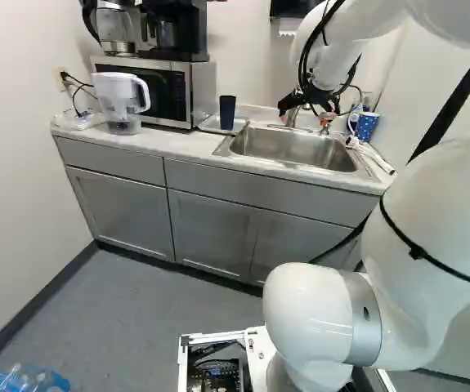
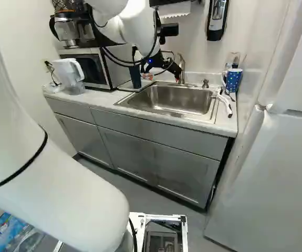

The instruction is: Rinse the cup and place it in the tray

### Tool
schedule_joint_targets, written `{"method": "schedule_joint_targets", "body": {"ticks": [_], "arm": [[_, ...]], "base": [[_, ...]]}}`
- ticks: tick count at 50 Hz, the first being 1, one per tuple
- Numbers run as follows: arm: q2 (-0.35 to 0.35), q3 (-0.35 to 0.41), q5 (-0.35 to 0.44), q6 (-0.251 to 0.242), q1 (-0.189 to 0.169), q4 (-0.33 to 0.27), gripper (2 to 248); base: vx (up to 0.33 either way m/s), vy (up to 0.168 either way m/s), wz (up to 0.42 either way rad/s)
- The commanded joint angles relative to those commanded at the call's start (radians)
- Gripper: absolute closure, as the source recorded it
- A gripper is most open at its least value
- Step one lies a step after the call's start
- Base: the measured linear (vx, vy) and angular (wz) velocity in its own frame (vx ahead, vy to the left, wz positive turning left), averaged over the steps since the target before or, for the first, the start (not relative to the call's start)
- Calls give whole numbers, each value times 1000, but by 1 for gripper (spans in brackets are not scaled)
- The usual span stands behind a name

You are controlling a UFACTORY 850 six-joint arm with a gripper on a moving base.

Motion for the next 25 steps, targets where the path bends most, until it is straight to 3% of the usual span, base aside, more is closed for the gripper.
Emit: {"method": "schedule_joint_targets", "body": {"ticks": [25], "arm": [[0,0,0,0,0,0,3]], "base": [[-98,27,-1]]}}
